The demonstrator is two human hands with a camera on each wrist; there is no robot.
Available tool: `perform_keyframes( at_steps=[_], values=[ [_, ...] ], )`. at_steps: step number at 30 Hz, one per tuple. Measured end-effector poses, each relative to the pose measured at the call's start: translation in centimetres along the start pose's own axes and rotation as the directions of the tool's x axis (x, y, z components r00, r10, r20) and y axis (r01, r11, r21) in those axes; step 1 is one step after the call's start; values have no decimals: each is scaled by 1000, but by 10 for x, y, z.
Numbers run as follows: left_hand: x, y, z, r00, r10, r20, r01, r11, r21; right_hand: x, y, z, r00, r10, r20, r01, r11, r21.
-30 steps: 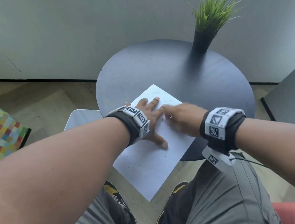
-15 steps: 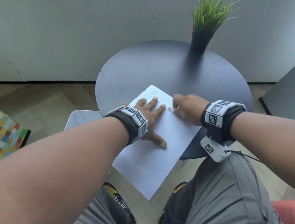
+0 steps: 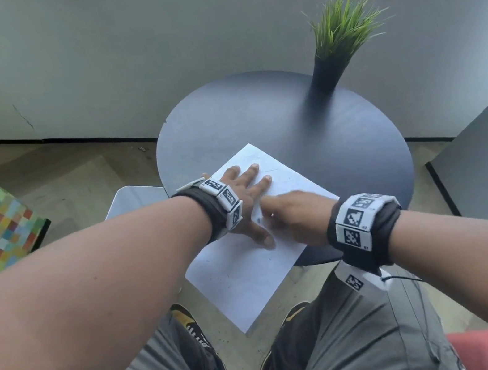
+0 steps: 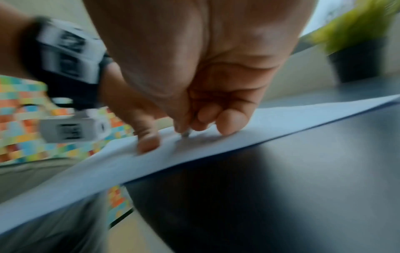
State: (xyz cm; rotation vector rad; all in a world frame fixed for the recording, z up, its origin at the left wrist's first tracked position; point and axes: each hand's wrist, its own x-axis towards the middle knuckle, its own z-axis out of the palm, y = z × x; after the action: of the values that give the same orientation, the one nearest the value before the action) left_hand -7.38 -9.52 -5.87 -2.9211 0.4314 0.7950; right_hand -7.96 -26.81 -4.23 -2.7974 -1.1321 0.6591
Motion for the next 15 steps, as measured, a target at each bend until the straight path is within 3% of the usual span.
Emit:
perform_keyframes(
  at_steps=[2,4,6,7,10,11,13,15],
  values=[
    [0,0,-1,1000,4,4,-4,1000,0,-1,4,-7,997,-57,47,57,998,-8],
    [1,0,-1,1000,6,-2,-6,1000,-6,10,24,-14,988,140,-63,-138,990,40],
    [1,0,0,1000,8,-12,-8,1000,-9,17,30,-13,932,335,-142,-324,941,95],
    [0,0,0,1000,8,-17,-8,1000,-17,19,23,-9,938,304,-164,-295,952,79],
    [-2,-1,-1,999,10,-33,-12,999,-46,20,-1,4,994,1,-108,8,996,85],
    [-2,-2,0,999,11,-37,-13,999,-48,22,1,2,996,-16,-84,24,995,95],
    [-1,-3,2,999,9,-44,-11,999,-43,31,17,-10,983,154,-104,-144,984,105],
    [0,-4,5,999,-2,-45,0,999,-54,39,33,-17,921,363,-144,-351,931,101]
  ],
)
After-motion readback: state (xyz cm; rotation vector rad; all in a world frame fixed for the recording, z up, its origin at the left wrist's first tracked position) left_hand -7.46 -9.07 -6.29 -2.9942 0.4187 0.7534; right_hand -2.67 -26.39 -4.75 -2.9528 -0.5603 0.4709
